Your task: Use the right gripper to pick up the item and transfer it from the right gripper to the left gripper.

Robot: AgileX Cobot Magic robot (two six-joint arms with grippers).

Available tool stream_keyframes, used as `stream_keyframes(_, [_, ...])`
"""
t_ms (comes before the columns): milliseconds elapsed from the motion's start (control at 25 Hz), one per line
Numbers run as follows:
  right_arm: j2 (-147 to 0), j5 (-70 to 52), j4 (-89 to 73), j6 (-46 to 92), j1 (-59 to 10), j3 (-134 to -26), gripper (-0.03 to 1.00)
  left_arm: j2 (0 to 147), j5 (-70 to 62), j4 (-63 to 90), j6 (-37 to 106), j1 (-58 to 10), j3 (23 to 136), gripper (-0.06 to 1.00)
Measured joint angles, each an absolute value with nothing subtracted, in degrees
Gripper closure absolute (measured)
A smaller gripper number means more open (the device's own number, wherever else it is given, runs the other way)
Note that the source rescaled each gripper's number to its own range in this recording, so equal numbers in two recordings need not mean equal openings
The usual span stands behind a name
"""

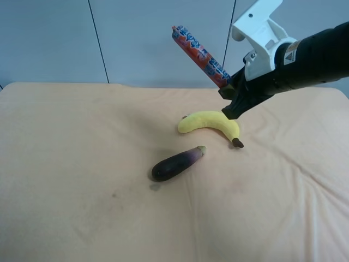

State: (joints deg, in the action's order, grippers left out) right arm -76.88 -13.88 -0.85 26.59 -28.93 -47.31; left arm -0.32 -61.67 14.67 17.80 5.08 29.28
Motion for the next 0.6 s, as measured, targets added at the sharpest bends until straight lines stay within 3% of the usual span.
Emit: stream_keyframes(600, [-76.9, -7.3, -0.9, 29.3, -32.4, -52.1, 0.96, -0.3, -61.7, 14.7, 17.8, 5.1, 29.3, -0.06])
